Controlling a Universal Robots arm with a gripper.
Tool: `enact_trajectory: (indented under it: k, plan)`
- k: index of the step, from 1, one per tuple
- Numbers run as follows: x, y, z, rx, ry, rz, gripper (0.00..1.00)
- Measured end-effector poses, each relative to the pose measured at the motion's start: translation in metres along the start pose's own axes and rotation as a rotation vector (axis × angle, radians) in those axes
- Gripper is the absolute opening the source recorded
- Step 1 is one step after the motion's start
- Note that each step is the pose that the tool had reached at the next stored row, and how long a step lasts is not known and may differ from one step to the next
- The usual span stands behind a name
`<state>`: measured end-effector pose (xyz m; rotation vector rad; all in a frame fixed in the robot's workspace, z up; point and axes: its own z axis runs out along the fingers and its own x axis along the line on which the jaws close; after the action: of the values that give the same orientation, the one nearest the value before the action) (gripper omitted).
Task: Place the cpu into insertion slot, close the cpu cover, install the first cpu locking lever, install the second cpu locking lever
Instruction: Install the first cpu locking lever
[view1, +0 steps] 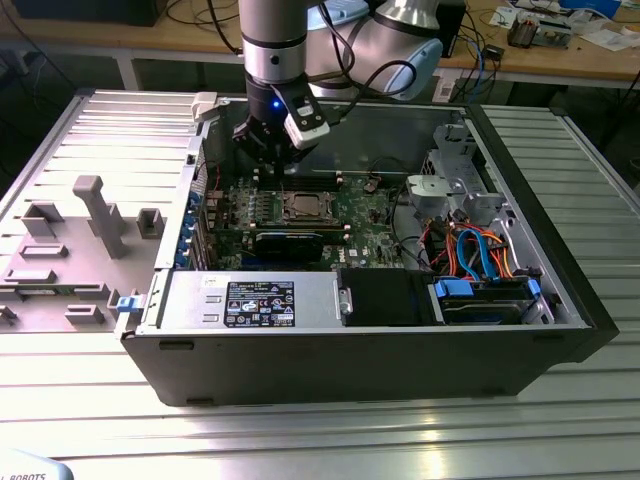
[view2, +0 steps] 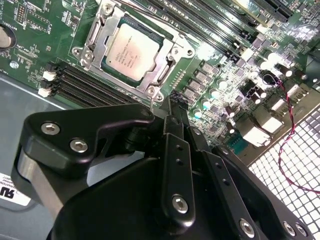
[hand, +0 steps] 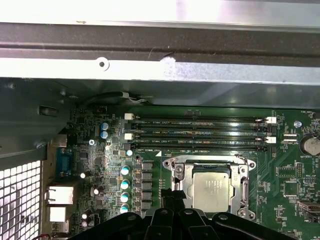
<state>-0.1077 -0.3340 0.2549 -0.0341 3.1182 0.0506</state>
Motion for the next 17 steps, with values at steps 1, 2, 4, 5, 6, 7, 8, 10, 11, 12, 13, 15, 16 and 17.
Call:
enact_trajectory:
  k: [1, 2, 4, 5, 6, 7, 8, 10, 11, 12, 13, 15, 16, 17]
  plan:
    - [0.0000, 0.0000, -0.0001, 0.0002, 0.0001, 0.000, 0.11]
    - [0.0000, 0.0000, -0.0002, 0.0002, 0.0002, 0.000, 0.11]
    - [0.0001, 0.0000, -0.0003, 0.0002, 0.0001, 0.000, 0.11]
    - [0.0001, 0.0000, -0.0003, 0.0002, 0.0002, 0.000, 0.11]
    - [0.0001, 0.0000, -0.0003, 0.0002, 0.0001, 0.000, 0.11]
    - [0.0001, 0.0000, -0.0004, 0.0002, 0.0001, 0.000, 0.11]
    - [0.0001, 0.0000, -0.0004, 0.0002, 0.0002, 0.000, 0.11]
    - [0.0001, 0.0000, -0.0004, 0.0002, 0.0001, 0.000, 0.11]
    - [0.0001, 0.0000, -0.0004, 0.0002, 0.0001, 0.000, 0.11]
    - [0.0002, 0.0000, -0.0004, 0.0003, 0.0002, 0.000, 0.11]
    - [0.0005, 0.0000, -0.0005, 0.0004, 0.0002, 0.000, 0.11]
    - [0.0021, 0.0000, -0.0005, 0.0003, 0.0002, 0.000, 0.11]
    - [0.0032, 0.0001, -0.0005, 0.0002, 0.0002, 0.000, 0.11]
    - [0.0045, 0.0001, -0.0005, 0.0003, 0.0002, 0.000, 0.11]
